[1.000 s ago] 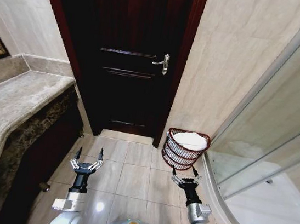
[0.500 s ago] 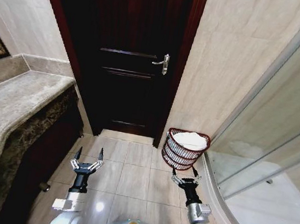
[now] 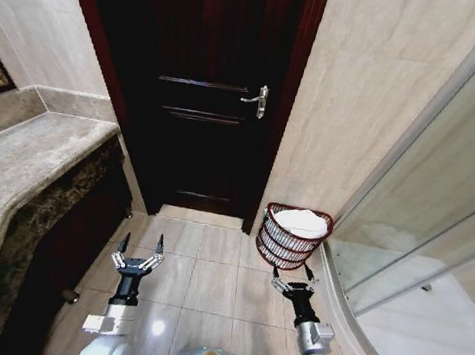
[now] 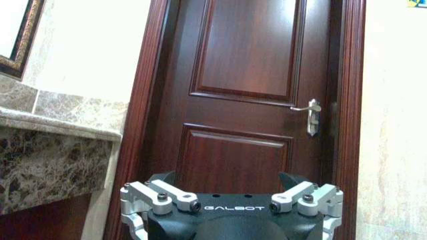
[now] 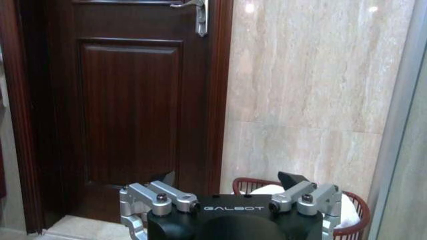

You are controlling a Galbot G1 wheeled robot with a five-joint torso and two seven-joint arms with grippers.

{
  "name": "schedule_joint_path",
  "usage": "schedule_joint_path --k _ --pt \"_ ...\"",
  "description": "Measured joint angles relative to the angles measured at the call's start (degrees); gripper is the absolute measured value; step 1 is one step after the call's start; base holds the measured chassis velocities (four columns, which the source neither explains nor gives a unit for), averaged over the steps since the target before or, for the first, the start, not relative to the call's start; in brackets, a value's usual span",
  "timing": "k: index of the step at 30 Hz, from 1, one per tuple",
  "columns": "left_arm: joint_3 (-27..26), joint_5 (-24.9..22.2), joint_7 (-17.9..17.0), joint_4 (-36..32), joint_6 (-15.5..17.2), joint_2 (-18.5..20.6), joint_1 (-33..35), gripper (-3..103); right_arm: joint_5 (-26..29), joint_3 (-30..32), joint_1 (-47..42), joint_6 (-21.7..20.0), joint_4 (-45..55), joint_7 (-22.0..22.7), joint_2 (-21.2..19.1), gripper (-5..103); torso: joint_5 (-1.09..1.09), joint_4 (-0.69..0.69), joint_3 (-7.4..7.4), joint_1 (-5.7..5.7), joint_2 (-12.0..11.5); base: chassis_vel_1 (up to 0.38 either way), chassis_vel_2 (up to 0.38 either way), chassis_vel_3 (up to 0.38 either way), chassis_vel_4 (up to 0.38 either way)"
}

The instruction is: Discard the used towel into the hamper.

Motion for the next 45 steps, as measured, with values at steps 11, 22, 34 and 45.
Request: schedule_joint_path --k 11,22,34,45 --pt "0.0 0.0 0.0 0.0 0.0 0.0 0.0 100 0.0 0.0 0.0 0.0 0.0 0.0 0.0 100 0.0 0.0 0.0 0.0 0.0 0.011 -0.01 -0.013 0.014" --pt "0.0 0.0 0.0 0.0 0.0 0.0 0.0 100 0.0 0.0 0.0 0.0 0.0 0.0 0.0 100 0.0 0.0 0.0 -0.01 0.0 0.008 -0.008 -0.012 0.01" --pt "0.0 0.0 0.0 0.0 0.0 0.0 0.0 100 0.0 0.0 0.0 0.0 0.0 0.0 0.0 100 0.0 0.0 0.01 0.01 0.0 0.059 -0.061 -0.062 0.062" --pt "0.0 0.0 0.0 0.0 0.0 0.0 0.0 100 0.0 0.0 0.0 0.0 0.0 0.0 0.0 100 0.0 0.0 0.0 -0.01 0.0 0.118 -0.128 -0.13 0.134"
